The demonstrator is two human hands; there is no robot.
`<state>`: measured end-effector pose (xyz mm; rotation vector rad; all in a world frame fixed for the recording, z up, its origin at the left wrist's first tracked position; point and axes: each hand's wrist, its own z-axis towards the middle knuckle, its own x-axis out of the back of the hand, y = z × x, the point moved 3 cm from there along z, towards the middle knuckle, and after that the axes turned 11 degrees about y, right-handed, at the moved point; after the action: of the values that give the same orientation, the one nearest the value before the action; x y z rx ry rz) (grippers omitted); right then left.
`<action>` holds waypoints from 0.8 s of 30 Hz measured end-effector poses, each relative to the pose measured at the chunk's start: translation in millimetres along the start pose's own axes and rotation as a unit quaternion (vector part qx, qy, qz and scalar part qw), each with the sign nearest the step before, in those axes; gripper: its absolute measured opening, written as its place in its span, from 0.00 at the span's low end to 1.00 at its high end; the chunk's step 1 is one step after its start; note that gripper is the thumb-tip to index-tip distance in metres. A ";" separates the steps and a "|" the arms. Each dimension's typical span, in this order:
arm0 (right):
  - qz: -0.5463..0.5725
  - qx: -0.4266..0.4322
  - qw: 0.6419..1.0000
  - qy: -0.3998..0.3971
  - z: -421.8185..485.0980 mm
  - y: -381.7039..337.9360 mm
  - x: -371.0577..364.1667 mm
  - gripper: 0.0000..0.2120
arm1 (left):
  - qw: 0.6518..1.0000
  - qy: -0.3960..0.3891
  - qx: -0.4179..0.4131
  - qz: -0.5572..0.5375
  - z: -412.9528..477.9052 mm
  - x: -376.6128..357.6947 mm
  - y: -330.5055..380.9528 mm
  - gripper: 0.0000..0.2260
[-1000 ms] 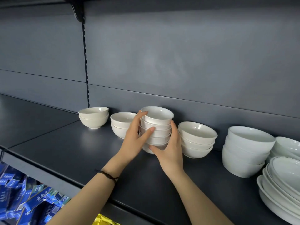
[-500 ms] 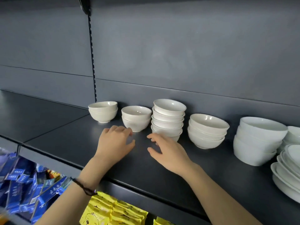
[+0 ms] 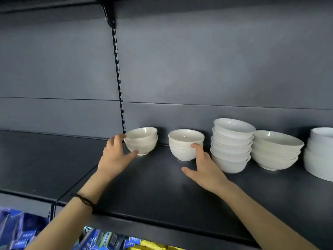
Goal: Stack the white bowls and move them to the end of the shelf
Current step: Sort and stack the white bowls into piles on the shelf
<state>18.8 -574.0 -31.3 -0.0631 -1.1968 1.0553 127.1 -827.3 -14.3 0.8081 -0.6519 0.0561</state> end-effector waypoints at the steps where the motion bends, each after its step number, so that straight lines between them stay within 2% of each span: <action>1: 0.015 -0.018 1.000 0.018 3.3 0.3 -1.8 0.36 | 0.996 -0.007 0.044 -0.081 8.1 -1.6 -1.5 0.31; 4: 0.070 -0.051 0.992 0.087 14.5 1.4 -6.1 0.40 | 0.964 -0.059 0.122 -0.229 32.6 -18.9 -5.7 0.38; 6: 0.113 -0.056 0.985 0.115 24.6 2.9 -10.5 0.45 | 0.948 -0.088 0.126 -0.280 41.1 -30.4 -6.9 0.46; 8: 0.139 -0.062 0.980 0.124 33.7 5.0 -17.6 0.49 | 0.949 -0.092 0.105 -0.283 41.1 -40.3 -10.7 0.50; 10: 0.158 -0.078 0.974 0.140 39.3 3.8 -24.1 0.51 | 0.959 -0.087 0.078 -0.257 38.2 -48.8 -15.2 0.46; 14: 0.180 -0.086 0.963 0.183 44.3 6.8 -34.7 0.50 | 0.971 -0.059 0.053 -0.225 37.3 -57.8 -23.1 0.30; 19: 0.199 -0.079 0.958 0.193 41.9 12.6 -33.4 0.39 | 0.967 -0.041 0.079 -0.240 37.2 -52.6 -19.9 0.28; 24: 0.210 -0.070 0.959 0.176 39.6 9.8 -36.3 0.37 | 0.959 -0.012 0.099 -0.266 32.8 -45.1 -17.1 0.28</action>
<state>-17.2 -612.3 -46.2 -0.6146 -0.9473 1.2609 78.7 -853.1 -34.1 1.1573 -0.4378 -0.3855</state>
